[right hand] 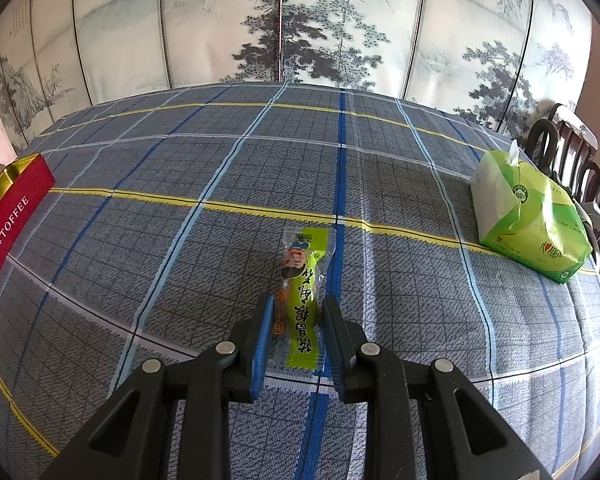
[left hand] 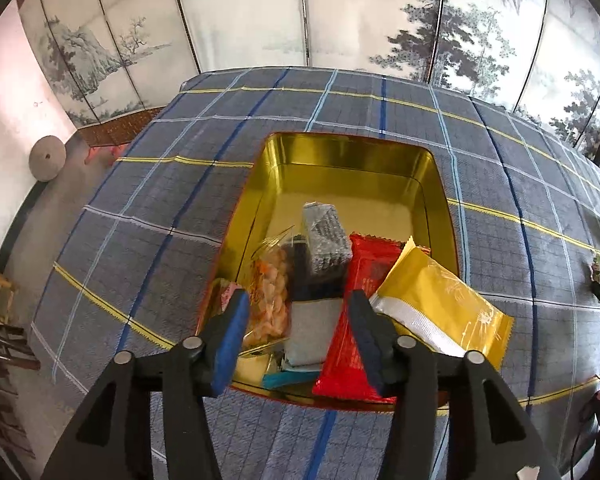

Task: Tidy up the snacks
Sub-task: 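Lift the open left gripper away from the tin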

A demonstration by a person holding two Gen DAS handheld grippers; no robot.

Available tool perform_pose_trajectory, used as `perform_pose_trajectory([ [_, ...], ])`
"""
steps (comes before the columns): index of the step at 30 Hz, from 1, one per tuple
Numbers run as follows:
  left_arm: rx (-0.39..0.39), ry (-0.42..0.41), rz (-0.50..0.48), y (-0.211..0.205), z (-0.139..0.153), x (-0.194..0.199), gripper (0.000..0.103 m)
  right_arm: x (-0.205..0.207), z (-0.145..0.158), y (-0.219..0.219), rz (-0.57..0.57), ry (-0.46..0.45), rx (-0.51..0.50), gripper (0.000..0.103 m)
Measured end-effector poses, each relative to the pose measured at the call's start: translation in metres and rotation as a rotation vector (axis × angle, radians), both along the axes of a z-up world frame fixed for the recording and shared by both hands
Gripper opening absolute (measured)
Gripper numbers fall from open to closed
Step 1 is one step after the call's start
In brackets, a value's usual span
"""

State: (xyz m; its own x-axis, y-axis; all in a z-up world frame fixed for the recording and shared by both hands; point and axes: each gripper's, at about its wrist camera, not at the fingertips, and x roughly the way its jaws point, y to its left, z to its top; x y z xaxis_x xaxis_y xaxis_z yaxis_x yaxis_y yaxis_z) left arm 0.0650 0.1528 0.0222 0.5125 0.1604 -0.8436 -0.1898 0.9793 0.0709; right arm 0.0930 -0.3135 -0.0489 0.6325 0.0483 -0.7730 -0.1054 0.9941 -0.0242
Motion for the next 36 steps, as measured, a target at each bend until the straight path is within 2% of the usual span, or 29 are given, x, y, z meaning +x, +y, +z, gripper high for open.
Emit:
perform_pose_trajectory([
  [9, 0.007, -0.039, 0.018, 0.003, 0.012, -0.022, 0.062, 0.001, 0.0, 0.004, -0.002, -0.003, -0.021, 0.024],
  [25, 0.049, -0.065, 0.029, 0.005, 0.018, -0.052, 0.069, 0.001, 0.002, 0.017, -0.086, 0.018, -0.021, 0.024],
  [36, 0.07, -0.079, 0.045, 0.006, 0.017, -0.057, 0.075, 0.002, 0.007, 0.028, -0.131, 0.039, -0.004, 0.023],
])
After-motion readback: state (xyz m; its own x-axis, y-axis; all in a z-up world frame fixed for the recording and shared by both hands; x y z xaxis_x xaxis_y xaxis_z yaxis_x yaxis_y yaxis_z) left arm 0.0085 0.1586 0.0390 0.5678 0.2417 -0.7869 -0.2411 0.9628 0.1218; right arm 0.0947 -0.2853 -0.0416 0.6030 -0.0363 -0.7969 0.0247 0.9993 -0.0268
